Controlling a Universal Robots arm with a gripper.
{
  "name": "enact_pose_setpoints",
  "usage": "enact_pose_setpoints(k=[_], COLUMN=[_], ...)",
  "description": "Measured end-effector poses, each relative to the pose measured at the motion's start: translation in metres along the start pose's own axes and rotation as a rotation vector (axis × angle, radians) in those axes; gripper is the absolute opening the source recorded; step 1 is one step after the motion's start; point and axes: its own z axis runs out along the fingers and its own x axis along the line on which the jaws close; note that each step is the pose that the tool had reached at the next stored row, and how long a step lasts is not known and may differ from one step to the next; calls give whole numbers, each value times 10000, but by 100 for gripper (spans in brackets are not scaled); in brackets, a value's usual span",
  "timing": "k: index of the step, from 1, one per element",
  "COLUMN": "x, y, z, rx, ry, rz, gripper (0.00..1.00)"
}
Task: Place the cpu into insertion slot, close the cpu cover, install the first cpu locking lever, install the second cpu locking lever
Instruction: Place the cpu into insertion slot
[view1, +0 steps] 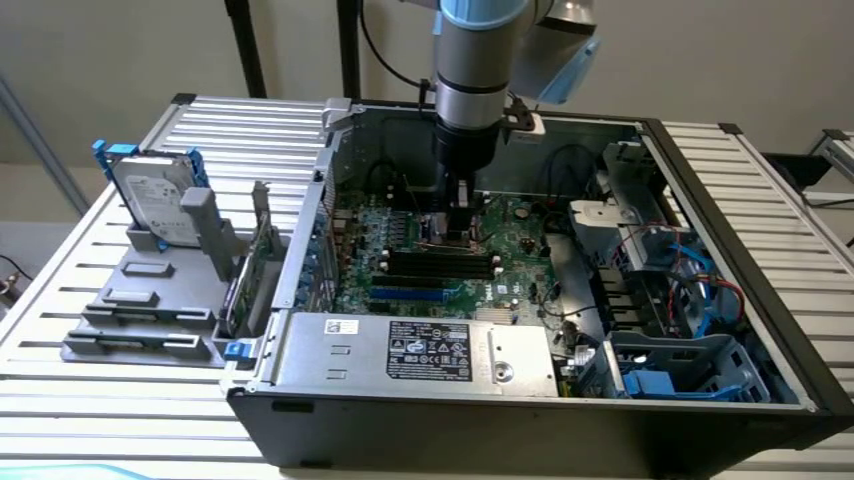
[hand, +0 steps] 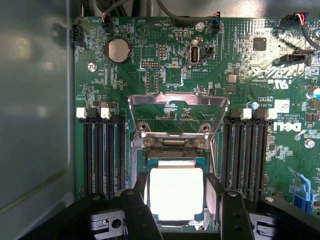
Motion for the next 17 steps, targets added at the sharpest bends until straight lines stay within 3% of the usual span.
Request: enact_pose_setpoints(k=[17], x=[-13], y=[13], z=[88], rx=[15], ry=[-2], rz=[130], gripper=[54])
